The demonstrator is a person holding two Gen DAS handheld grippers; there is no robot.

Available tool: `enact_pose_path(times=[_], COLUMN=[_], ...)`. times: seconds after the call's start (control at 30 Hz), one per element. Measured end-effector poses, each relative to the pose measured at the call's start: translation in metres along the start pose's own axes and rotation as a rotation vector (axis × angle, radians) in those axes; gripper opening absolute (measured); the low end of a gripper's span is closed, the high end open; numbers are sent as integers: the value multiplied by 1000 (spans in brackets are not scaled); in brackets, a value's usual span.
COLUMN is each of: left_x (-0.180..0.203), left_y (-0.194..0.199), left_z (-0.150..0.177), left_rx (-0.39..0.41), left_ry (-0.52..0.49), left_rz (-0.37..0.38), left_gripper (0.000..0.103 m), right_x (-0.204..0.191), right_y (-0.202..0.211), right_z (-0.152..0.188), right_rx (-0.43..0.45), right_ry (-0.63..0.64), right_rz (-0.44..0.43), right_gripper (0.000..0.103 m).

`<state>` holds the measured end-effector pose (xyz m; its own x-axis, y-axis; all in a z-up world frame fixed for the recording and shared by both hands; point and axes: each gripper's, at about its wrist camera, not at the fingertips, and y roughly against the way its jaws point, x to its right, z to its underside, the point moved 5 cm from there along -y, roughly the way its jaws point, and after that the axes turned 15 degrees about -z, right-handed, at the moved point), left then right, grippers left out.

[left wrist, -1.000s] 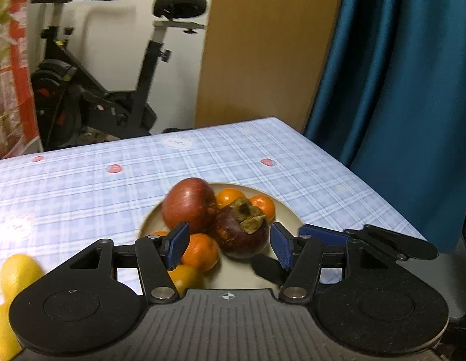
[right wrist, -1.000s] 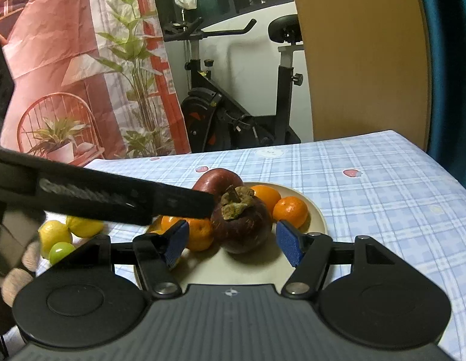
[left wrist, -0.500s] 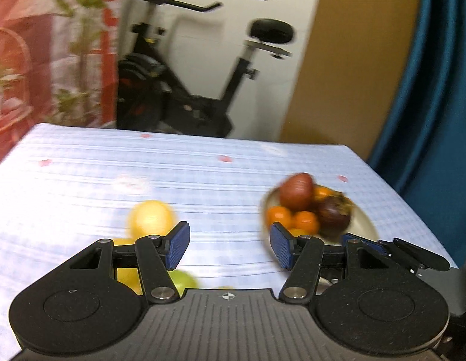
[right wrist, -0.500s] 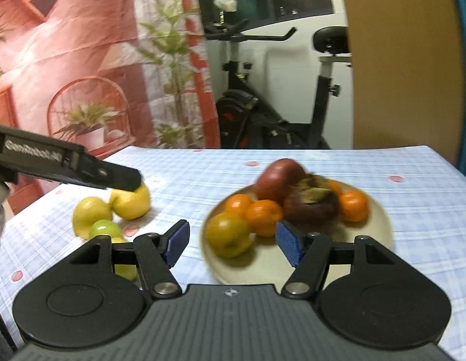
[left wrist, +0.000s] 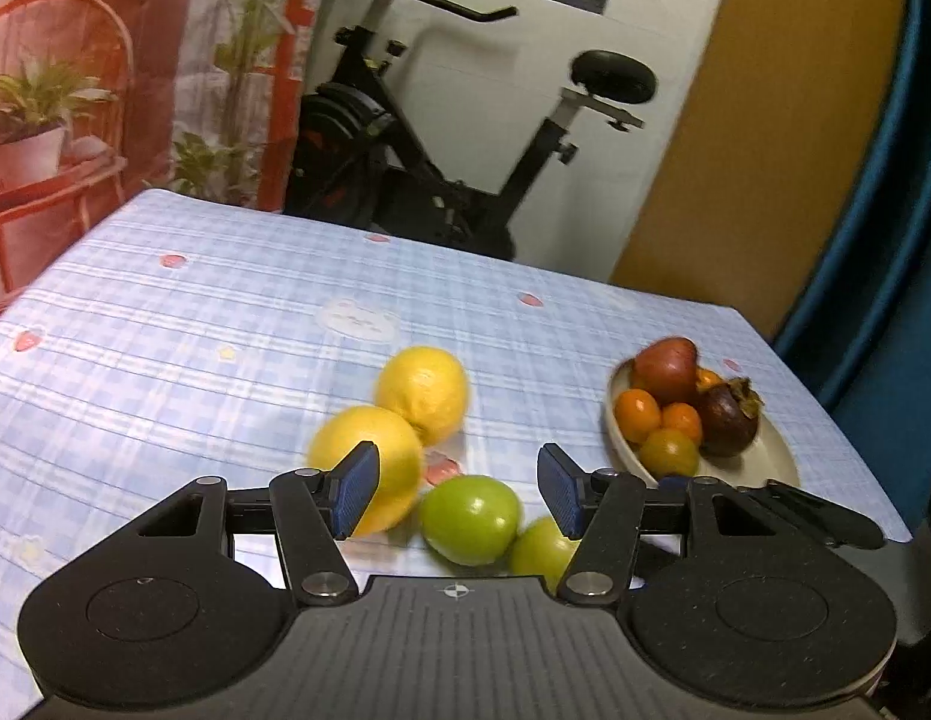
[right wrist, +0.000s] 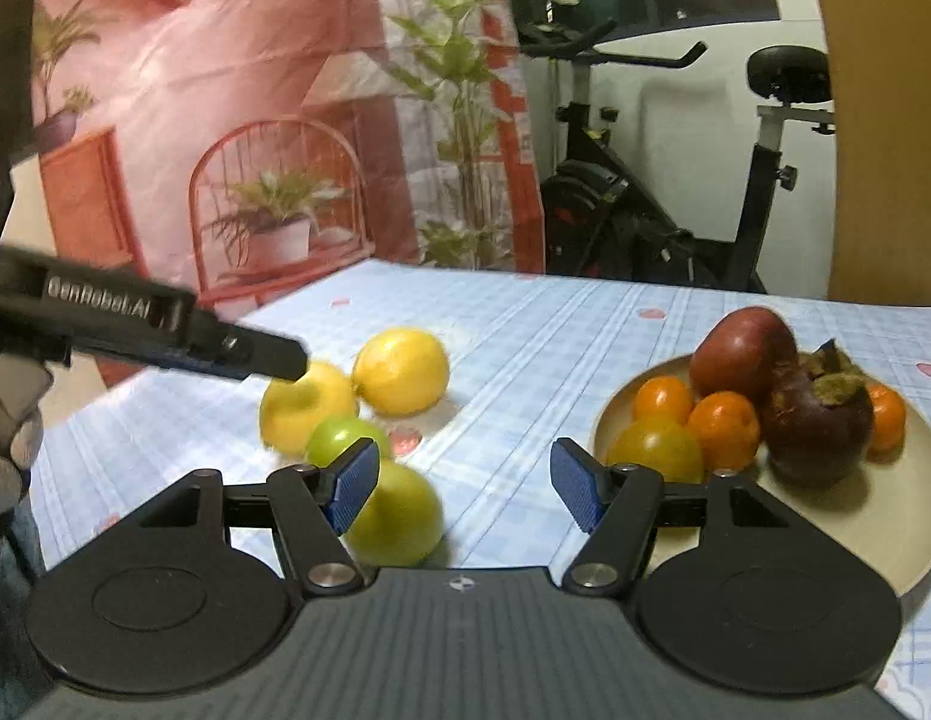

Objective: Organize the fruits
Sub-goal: 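Open both tools and withdraw them from the plate toward the fruit pile, then clamp a light green round fruit between the left and right tools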

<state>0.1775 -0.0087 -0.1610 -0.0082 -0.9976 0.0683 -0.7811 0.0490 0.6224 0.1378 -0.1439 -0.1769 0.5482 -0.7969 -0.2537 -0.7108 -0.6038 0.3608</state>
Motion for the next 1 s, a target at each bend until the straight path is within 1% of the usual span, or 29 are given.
enact_pose_path(times=[0.13,0.2,0.3,0.4,0.5,0.57,0.7,0.73,0.77,0.8,0.83,0.93,1.0], left_x=[10,12,18,26,30,32,35,35,36,37,37,37,35], left_y=[-1,1,2,2,1,1,-2,-2,-3,-5,-6,-8,-10], left_z=[7,10,16,20,22,25,29,30,31,31,33,34,35], left_rx=[-10,-10,-17,-25,-35,-42,-58,-61,-66,-73,-81,-99,-104], left_ry=[-36,-38,-55,-72,-88,-92,-91,-91,-90,-89,-88,-77,-65], left_rz=[13,30,55,77,89,98,115,118,121,125,129,136,135], left_gripper=[61,61,60,60,59,59,58,57,51,50,46,45,45], right_x=[-11,-13,-11,-11,-20,-24,-24,-23,-21,-19,-17,-15,-16], right_y=[-6,-9,-12,-19,-26,-35,-40,-40,-39,-38,-37,-39,-39], right_z=[8,12,11,7,7,7,11,12,13,14,13,14,15], right_rx=[-42,-62,-66,-89,-114,-142,-166,-168,-168,-165,-164,-181,-188], right_ry=[46,44,44,57,100,115,118,109,98,86,77,62,68], right_rz=[-50,-73,-64,-70,-93,-103,-95,-91,-85,-82,-82,-96,-99], right_gripper=[66,66,66,66,63,57,57,57,57,57,56,51,49])
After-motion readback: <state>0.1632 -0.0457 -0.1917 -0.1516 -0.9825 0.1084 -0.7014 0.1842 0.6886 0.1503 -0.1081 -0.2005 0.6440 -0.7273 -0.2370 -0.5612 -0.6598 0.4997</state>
